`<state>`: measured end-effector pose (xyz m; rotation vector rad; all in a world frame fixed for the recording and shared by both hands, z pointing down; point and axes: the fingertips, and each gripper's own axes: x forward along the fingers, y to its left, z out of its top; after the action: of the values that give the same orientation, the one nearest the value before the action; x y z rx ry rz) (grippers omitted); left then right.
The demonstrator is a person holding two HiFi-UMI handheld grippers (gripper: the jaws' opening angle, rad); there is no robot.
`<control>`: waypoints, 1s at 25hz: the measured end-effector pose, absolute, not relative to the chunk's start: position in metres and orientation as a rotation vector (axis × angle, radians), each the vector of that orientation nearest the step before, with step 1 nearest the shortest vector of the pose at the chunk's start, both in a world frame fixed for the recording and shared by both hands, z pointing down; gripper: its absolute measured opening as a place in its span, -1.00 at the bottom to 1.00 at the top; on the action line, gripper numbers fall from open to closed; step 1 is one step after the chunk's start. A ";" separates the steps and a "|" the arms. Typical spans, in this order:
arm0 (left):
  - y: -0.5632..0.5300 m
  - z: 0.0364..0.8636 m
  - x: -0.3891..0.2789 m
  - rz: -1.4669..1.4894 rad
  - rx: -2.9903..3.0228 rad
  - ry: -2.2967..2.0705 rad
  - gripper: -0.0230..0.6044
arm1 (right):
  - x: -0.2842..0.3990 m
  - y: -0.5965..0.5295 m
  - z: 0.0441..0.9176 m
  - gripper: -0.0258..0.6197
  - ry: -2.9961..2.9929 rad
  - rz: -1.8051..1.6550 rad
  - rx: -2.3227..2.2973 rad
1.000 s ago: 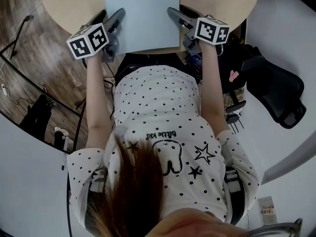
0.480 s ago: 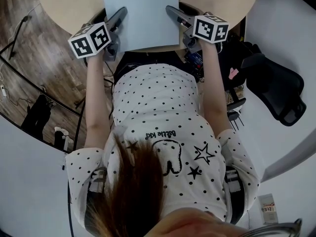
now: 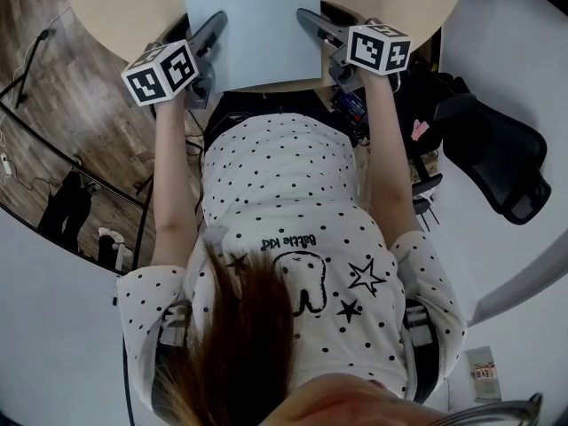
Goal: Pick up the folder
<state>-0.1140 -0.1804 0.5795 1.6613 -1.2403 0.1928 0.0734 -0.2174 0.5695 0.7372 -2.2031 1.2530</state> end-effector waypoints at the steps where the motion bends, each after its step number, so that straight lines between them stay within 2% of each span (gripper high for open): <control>1: -0.180 0.580 -0.114 0.195 1.661 -1.239 0.07 | 0.073 -0.218 0.570 -0.12 -2.206 1.248 0.736; 25: -0.180 0.575 -0.117 0.213 1.654 -1.264 0.07 | 0.068 -0.219 0.567 -0.12 -2.195 1.197 0.729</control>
<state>-0.1175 -0.1800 0.5750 1.6541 -1.2640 0.2130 0.0680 -0.2186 0.5671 0.7291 -2.1949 1.1965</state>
